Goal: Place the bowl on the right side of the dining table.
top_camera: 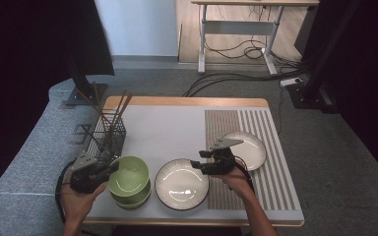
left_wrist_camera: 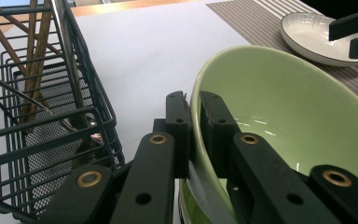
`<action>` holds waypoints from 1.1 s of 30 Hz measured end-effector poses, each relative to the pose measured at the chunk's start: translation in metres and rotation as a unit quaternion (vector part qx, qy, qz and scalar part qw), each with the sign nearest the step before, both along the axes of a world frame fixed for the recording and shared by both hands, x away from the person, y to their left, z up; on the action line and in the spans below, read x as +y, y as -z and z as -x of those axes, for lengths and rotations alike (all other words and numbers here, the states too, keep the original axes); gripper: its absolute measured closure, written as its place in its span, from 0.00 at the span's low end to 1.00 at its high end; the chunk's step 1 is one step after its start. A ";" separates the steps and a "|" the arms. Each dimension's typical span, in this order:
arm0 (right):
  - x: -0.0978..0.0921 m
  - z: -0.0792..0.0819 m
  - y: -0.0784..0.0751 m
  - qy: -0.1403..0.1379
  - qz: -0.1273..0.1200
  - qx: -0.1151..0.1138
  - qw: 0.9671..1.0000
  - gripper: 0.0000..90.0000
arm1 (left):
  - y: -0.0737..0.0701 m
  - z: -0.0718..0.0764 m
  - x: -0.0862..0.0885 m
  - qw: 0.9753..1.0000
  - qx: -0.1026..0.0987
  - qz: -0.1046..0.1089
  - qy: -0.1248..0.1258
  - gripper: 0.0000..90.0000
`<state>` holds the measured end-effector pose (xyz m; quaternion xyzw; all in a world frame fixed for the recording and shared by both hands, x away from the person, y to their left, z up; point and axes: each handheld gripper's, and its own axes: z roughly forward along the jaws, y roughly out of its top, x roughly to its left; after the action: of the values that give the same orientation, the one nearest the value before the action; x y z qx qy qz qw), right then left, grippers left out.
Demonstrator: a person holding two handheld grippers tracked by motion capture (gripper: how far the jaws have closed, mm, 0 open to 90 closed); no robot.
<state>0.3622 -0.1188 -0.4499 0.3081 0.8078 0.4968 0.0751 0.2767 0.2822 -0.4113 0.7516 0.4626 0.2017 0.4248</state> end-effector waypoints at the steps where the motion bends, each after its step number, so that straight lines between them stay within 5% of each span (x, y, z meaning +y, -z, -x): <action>1: 0.002 0.000 -0.001 -0.004 -0.001 0.001 1.000 0.47 | -0.001 0.000 -0.001 1.000 0.000 -0.001 0.000 0.92; 17: 0.017 0.000 -0.012 -0.018 0.008 0.002 1.000 0.47 | -0.014 -0.014 -0.014 1.000 -0.009 -0.007 0.014 0.92; 33: 0.039 0.000 -0.043 -0.031 0.013 -0.015 0.999 0.46 | -0.018 -0.029 -0.031 1.000 -0.008 -0.020 0.020 0.92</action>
<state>0.3626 -0.0801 -0.4069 0.2747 0.8224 0.4924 0.0758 0.3056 0.2508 -0.3937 0.7674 0.4395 0.2083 0.4179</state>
